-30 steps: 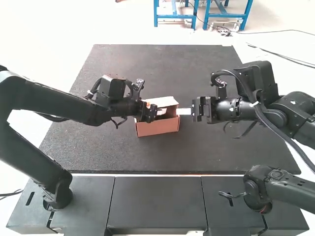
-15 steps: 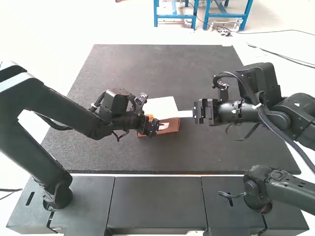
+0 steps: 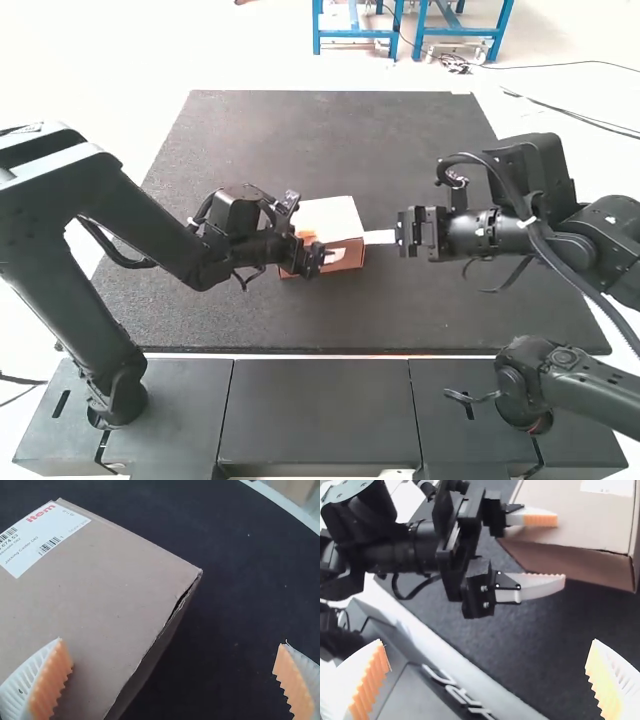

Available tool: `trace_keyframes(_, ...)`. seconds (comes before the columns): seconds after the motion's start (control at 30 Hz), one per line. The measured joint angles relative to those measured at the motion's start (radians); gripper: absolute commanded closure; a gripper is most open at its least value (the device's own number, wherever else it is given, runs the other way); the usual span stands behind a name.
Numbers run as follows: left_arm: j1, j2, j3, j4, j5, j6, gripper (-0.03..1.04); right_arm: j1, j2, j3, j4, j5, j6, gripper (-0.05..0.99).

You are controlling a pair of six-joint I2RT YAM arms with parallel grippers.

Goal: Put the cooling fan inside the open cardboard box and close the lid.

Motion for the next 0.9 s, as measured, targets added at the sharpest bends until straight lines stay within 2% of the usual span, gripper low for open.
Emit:
trace_keyframes(0.1,0.000,0.004,-0.014,0.032,0.000,0.000,0.04,0.000,-0.017,-0.020,0.022,0.002,0.006,0.02)
trace_keyframes(0.2,0.000,-0.011,-0.014,0.009,0.000,0.000,0.04,0.000,-0.055,-0.039,0.109,0.004,-0.003,0.02)
trace_keyframes(0.3,0.000,-0.085,-0.017,-0.076,-0.015,-0.005,0.04,0.000,-0.130,-0.038,0.179,0.005,-0.034,0.02)
trace_keyframes(0.47,0.008,-0.293,-0.023,-0.241,-0.063,-0.008,0.04,0.000,-0.226,0.011,0.068,0.010,-0.085,0.02)
trace_keyframes(0.63,0.019,-0.503,0.009,-0.402,-0.110,0.007,0.04,-0.036,-0.238,0.036,0.023,0.050,-0.147,0.02)
trace_keyframes(0.7,0.044,-0.571,0.042,-0.455,-0.126,0.010,0.04,-0.066,-0.238,0.037,0.024,0.093,-0.212,0.02)
trace_keyframes(0.77,0.093,-0.625,0.075,-0.494,-0.142,0.016,0.04,-0.092,-0.242,0.029,0.059,0.197,-0.296,0.03)
trace_keyframes(0.9,0.229,-0.720,0.100,-0.539,-0.185,0.036,0.04,-0.145,-0.313,-0.040,0.262,0.368,-0.507,0.03)
